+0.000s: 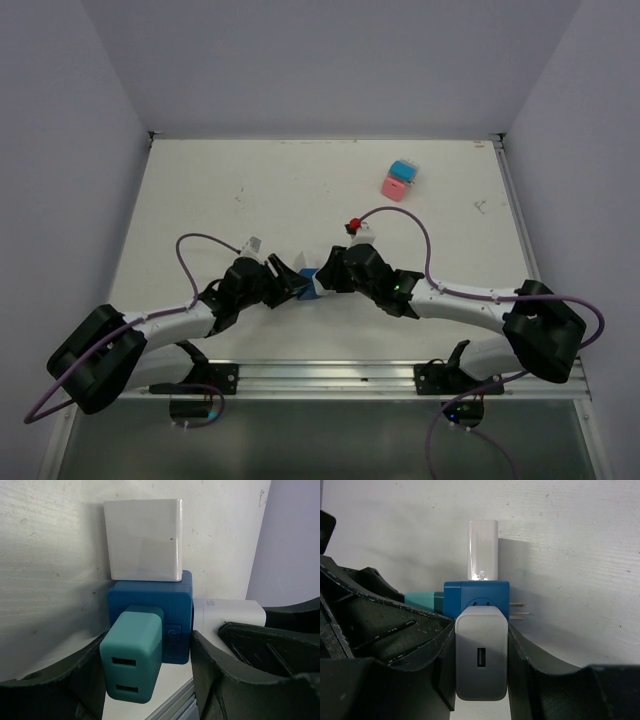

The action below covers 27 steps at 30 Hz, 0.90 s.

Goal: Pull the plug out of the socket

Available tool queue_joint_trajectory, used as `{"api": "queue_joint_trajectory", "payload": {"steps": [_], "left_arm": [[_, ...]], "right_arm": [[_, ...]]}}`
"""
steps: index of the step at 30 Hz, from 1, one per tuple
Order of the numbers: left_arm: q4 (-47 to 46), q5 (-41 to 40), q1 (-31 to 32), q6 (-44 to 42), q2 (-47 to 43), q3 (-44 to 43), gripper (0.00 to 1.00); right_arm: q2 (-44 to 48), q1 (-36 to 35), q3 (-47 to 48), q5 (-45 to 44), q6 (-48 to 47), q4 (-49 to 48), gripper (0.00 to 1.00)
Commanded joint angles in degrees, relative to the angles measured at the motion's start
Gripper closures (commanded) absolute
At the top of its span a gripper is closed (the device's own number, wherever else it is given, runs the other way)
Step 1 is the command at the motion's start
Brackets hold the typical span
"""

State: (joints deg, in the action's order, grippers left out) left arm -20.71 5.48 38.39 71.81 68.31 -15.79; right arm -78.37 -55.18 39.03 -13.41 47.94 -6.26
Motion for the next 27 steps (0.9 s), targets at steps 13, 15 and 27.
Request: {"api": "queue_joint_trajectory", "payload": {"steps": [13,15,27], "left_arm": [[-4.43,-2.49,0.28,-1.5,-1.87,2.96,0.23],[-4.78,-2.66,0.28,-1.5,-1.78,3.05,0.23],[-4.17,-3.1,0.28,-0.97,-2.3,3.14,0.8]], "right_arm": [[-0.47,0.25,-1.23,3.48,3.91,-6.39,1.0],[-0.64,0.33,-1.15,3.65,4.0,-6.39,1.0],[-0.73,0.33,-0.8,4.53,4.0,-5.96,1.0]]}}
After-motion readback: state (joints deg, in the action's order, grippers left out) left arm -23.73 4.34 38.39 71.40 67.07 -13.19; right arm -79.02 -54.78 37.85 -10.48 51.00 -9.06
